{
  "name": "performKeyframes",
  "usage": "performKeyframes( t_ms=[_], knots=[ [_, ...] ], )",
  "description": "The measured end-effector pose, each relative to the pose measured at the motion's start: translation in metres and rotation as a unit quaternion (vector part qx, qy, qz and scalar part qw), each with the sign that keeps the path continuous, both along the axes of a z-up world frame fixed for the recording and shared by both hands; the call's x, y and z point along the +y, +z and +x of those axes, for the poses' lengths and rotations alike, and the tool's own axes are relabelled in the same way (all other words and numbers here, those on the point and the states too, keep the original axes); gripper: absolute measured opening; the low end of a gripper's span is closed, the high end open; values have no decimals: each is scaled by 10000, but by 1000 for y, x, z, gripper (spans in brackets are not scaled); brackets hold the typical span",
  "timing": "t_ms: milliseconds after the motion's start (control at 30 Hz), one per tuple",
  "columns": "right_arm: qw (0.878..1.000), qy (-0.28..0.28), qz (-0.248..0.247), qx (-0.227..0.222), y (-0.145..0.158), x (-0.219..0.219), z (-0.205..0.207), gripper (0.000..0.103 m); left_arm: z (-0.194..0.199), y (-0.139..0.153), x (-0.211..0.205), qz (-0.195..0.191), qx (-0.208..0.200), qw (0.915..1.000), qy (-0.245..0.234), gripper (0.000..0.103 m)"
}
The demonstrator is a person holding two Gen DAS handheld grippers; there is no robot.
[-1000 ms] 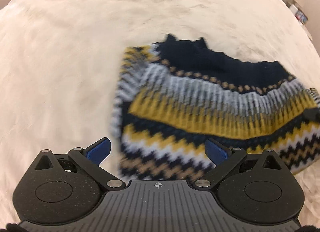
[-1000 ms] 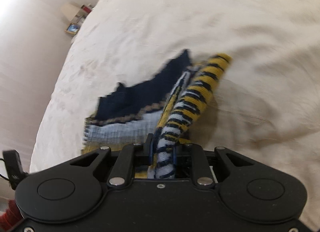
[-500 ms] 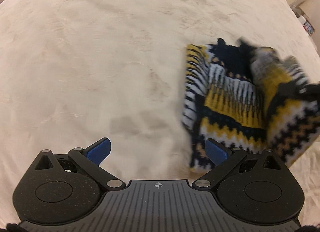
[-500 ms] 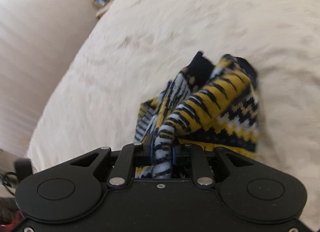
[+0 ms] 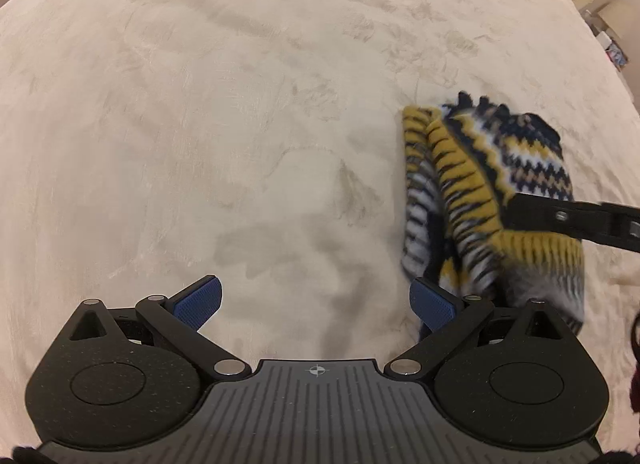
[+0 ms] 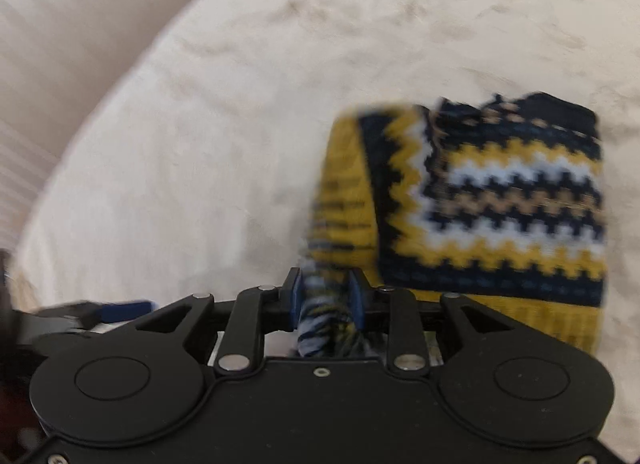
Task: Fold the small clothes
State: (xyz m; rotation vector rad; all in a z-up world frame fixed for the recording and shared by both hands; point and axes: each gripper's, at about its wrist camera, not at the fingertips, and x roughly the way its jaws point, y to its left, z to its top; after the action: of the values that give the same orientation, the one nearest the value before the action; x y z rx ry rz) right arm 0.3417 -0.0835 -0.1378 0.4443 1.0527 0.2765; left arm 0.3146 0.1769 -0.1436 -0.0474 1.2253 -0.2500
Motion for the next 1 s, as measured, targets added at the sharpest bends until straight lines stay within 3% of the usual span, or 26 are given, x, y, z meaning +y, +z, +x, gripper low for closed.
performKeyframes(
  t_ms=[67,167,300,400,567,733,800,833,933,1000],
  knots=[
    [9997,-154,-13,-179,7,-9,-8,39,5,5,-3,-68,-41,10000,-34,102],
    [9985,-254,-284,-397,14,-22,-24,53,14,12,-12,-183,-73,9997,-125,102],
    [9924,121,-1007,-696,20,-16,-50,55,28,19,-35,-389,-52,9988,-299,102],
    [9833,564,-1440,-957,27,-4,-76,64,38,22,-53,-554,23,9974,-453,102],
    [9665,1238,-1874,-1240,28,22,-109,64,50,19,-84,-869,335,9931,-719,102],
    [9544,1614,-2182,-1247,6,49,-103,64,57,2,-111,-926,597,9890,-987,100],
    [9501,1696,-2348,-1161,-7,60,-94,63,61,-4,-118,-967,672,9882,-975,90],
    [9478,1726,-2435,-1123,-12,65,-91,63,64,-7,-121,-995,721,9878,-958,84],
    [9434,1764,-2612,-1033,-23,72,-86,49,70,-13,-128,-1041,746,9870,-970,81],
    [9459,1675,-2586,-1020,-22,70,-86,30,71,-17,-132,-1002,737,9869,-1030,67]
  ],
)
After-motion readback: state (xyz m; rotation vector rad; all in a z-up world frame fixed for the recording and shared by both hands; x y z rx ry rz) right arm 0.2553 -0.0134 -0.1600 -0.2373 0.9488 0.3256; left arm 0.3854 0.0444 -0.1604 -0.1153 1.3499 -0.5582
